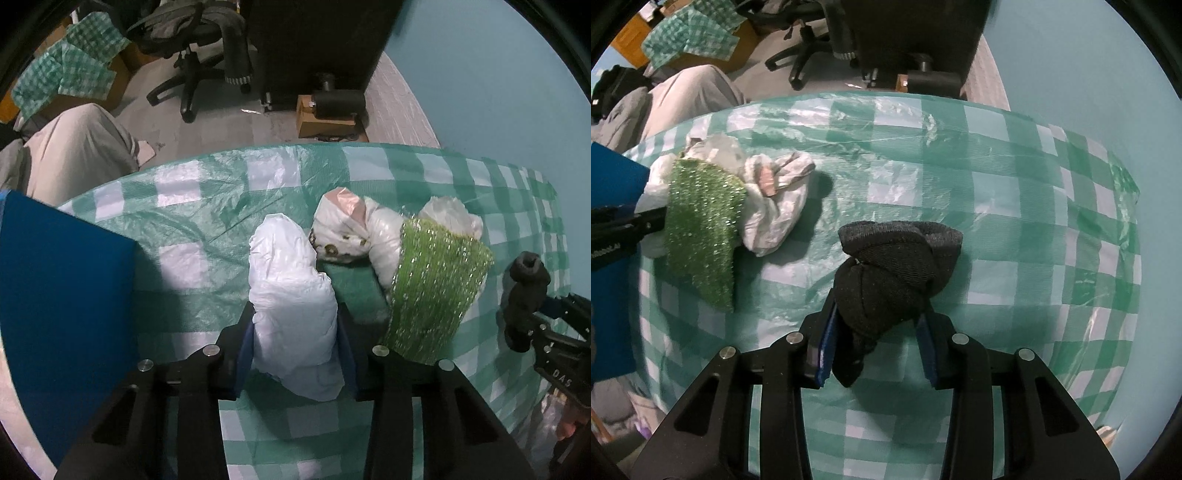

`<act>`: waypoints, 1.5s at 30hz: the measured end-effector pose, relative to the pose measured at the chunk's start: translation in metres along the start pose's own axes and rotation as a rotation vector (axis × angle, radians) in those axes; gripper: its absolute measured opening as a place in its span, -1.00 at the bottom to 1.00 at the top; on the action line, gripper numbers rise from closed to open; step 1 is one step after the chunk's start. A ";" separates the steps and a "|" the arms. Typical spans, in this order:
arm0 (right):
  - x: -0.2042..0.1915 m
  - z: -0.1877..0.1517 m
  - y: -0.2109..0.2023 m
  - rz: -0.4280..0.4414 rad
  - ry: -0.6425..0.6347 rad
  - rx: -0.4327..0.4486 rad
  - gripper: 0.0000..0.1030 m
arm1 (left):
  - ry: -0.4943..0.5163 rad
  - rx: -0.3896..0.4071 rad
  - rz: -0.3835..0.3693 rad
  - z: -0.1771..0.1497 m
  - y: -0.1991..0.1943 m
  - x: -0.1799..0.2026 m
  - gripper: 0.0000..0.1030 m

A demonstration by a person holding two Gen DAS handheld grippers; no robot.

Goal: Organize soft objects
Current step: 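Carry the white bundle in the left gripper while the right carries the black sock to the box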

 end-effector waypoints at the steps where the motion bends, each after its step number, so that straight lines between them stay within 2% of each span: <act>1: -0.001 -0.001 -0.001 0.001 -0.004 0.002 -0.28 | 0.004 0.003 0.004 -0.001 -0.001 -0.001 -0.22; 13: -0.017 -0.004 -0.015 0.028 -0.045 0.007 -0.28 | 0.033 0.045 0.020 -0.027 -0.029 -0.010 -0.22; 26: -0.042 -0.005 -0.034 0.034 -0.095 0.029 -0.28 | 0.014 0.090 0.022 -0.053 -0.075 -0.019 -0.23; 39: -0.079 -0.005 -0.063 0.065 -0.141 0.066 -0.28 | -0.009 0.135 0.054 -0.070 -0.116 -0.033 -0.23; 45: -0.104 -0.005 -0.077 0.086 -0.172 0.081 -0.28 | -0.032 0.140 0.030 -0.080 -0.129 -0.039 -0.23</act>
Point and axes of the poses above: each gripper's, at about its wrist camera, not at the fingertips, and y roughly the way its jaws point, x to its right, z to its top, the point moved 10 cm from there along y, roughly the way its jaws point, and after that the axes turned 12 degrees about z, right-handed, at the moved point
